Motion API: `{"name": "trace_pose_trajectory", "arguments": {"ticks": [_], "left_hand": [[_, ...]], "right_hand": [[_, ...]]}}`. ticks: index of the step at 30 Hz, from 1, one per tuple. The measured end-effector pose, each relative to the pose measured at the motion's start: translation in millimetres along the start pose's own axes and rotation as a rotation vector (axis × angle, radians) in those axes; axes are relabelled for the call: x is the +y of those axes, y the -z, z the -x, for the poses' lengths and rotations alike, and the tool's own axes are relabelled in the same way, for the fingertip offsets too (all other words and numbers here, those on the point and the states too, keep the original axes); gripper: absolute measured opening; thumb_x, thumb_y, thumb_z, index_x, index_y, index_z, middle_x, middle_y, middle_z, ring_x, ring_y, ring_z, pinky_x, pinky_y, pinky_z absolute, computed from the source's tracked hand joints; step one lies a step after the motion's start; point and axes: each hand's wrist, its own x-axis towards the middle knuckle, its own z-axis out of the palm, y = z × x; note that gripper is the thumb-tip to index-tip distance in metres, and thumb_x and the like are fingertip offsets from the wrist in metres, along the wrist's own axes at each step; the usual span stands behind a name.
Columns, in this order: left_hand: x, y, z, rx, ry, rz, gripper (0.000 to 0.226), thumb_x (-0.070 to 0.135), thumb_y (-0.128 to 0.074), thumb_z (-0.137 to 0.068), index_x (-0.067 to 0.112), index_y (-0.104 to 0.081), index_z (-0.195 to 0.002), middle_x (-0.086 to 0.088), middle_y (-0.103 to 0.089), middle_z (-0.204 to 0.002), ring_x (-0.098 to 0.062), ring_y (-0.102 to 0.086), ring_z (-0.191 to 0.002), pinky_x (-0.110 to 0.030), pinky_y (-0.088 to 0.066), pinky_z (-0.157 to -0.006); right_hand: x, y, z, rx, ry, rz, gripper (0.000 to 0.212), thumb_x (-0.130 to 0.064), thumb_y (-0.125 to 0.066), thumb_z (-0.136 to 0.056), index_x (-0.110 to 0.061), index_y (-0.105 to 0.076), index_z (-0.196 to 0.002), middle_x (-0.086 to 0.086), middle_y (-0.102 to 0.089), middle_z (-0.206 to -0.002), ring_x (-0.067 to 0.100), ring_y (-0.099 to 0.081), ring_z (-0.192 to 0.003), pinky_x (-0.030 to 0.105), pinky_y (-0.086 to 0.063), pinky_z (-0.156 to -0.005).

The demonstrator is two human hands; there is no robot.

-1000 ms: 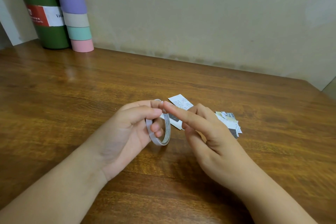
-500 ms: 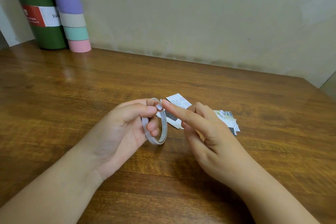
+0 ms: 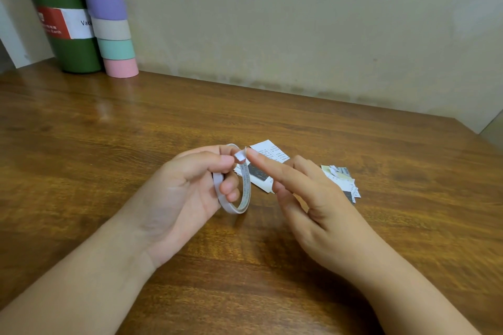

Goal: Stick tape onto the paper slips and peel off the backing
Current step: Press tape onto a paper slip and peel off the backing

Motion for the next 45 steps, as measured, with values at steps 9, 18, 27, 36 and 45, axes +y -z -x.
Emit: {"name": "trace_pose_trajectory", "arguments": {"ticks": [9,18,27,36,45], "left_hand": [[-1,4,0,-0.032,-0.013,-0.004,0.015,0.021,-0.063,-0.061,0.012,-0.067,-0.071,-0.005,-0.041,-0.064,-0.014,-0.043,-0.055,-0.029,-0.037,-0.058],[0,4,1,-0.036,-0.015,-0.015,0.015,0.021,-0.062,-0.061,0.012,-0.068,-0.072,-0.005,-0.041,-0.065,-0.014,-0.043,-0.055,-0.029,-0.037,-0.059],[0,4,2,-0.036,-0.024,-0.021,0.014,0.022,-0.062,-0.061,0.013,-0.068,-0.070,-0.005,-0.041,-0.066,-0.014,-0.041,-0.056,-0.031,-0.035,-0.060],[2,7,1,-0.032,-0.058,-0.005,0.018,0.020,-0.062,-0.062,0.010,-0.069,-0.075,-0.003,-0.044,-0.071,-0.013,-0.041,-0.057,-0.028,-0.039,-0.057],[-7,-5,6,0.002,-0.113,-0.541,0.037,0.027,-0.065,-0.059,0.033,-0.075,-0.094,0.018,-0.045,-0.069,-0.002,-0.044,-0.069,-0.013,-0.038,-0.073]], "right_hand": [[0,1,-1,-0.005,-0.003,0.020,0.063,-0.002,-0.043,-0.095,-0.044,-0.036,-0.141,-0.013,-0.039,-0.084,0.007,-0.042,-0.085,0.011,-0.032,-0.079],[0,2,0,0.011,0.014,0.024,0.061,-0.003,-0.045,-0.094,-0.041,-0.038,-0.141,-0.012,-0.040,-0.084,0.007,-0.042,-0.085,0.011,-0.032,-0.081],[1,3,1,0.030,0.037,0.040,0.061,-0.004,-0.044,-0.093,-0.043,-0.037,-0.140,-0.005,-0.046,-0.087,0.011,-0.045,-0.085,0.013,-0.033,-0.082],[2,7,4,0.129,0.001,-0.024,0.054,-0.002,-0.048,-0.093,-0.032,-0.047,-0.137,-0.009,-0.048,-0.085,0.015,-0.050,-0.085,0.014,-0.036,-0.081],[-9,10,1,0.428,0.015,0.058,0.004,-0.015,-0.064,-0.086,-0.016,-0.068,-0.088,-0.010,-0.052,-0.075,-0.001,-0.048,-0.073,0.007,-0.036,-0.069]]}}
